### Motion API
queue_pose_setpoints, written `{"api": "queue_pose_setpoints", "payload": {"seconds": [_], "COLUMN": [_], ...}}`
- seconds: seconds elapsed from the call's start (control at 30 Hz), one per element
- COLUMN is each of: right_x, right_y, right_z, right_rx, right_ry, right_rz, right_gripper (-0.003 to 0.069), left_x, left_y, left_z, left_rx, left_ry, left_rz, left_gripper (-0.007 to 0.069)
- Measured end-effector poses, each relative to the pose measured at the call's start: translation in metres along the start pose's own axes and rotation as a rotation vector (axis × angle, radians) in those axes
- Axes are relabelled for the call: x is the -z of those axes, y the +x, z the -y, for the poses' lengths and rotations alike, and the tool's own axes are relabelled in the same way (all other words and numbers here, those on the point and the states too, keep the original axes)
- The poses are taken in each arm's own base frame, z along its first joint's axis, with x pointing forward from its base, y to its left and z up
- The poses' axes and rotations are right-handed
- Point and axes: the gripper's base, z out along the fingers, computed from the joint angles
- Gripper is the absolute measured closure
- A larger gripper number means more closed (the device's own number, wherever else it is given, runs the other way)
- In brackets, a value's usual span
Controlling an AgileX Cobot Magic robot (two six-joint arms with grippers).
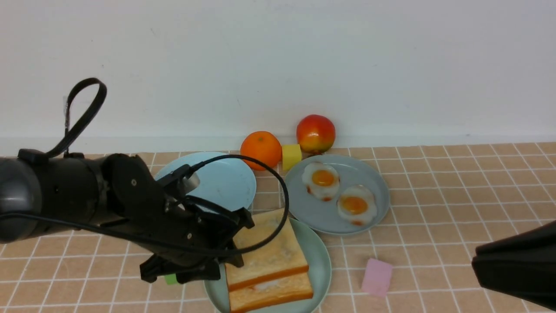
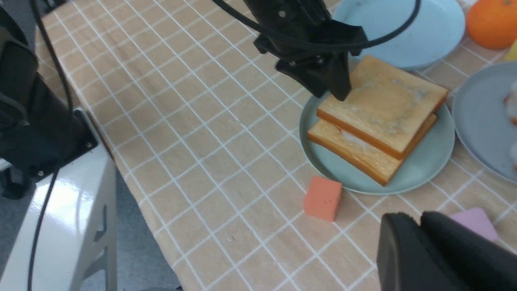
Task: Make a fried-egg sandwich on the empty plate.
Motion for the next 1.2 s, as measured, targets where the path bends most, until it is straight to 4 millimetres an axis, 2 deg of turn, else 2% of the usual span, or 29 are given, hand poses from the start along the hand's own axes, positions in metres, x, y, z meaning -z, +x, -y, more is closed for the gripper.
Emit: {"api": "queue_pose_setpoints", "payload": {"seconds": [0.13,0.27,0.47,0.57,0.63,0.77,0.83,0.87,0.93,1.0,1.2], "right_x": [0.0,0.003,0.013,0.023,0.026,0.031,0.033,0.034,0.036,0.036,0.036], "right_y": [0.002,0.011,0.046,0.073,0.094,0.123,0.128,0.133,0.138,0.139,0.138], "right_z": [0.003,0.005,-0.007,-0.016,-0.021,-0.029,-0.031,-0.033,-0.035,-0.035,-0.035], "right_rx": [-0.063,-0.199,-0.248,-0.232,-0.22,-0.193,-0.187,-0.179,-0.171,-0.171,-0.174], "right_ry": [0.032,0.079,0.096,0.109,0.116,0.119,0.118,0.117,0.115,0.115,0.115], "right_rz": [-0.023,-0.07,-0.041,0.027,0.068,0.133,0.149,0.167,0.179,0.18,0.182], "right_gripper": [0.0566,0.056,0.0554,0.0554,0.0561,0.0598,0.0616,0.0643,0.0671,0.0673,0.0673], "left_x": [0.011,0.046,0.126,0.166,0.191,0.211,0.213,0.216,0.214,0.215,0.224], "left_y": [0.002,0.006,0.029,0.05,0.075,0.115,0.125,0.138,0.153,0.161,0.17], "left_z": [0.003,0.013,0.022,0.015,0.0,-0.032,-0.041,-0.054,-0.069,-0.077,-0.084], "left_rx": [-0.074,-0.176,-0.279,-0.327,-0.361,-0.399,-0.396,-0.388,-0.383,-0.39,-0.407], "left_ry": [0.014,0.077,0.203,0.264,0.303,0.339,0.347,0.363,0.373,0.389,0.433], "left_rz": [-0.001,0.042,0.116,0.161,0.184,0.198,0.199,0.207,0.211,0.231,0.287], "left_gripper": [0.0308,0.0374,0.0536,0.0615,0.0638,0.0638,0.0638,0.0638,0.0638,0.0638,0.0638]}}
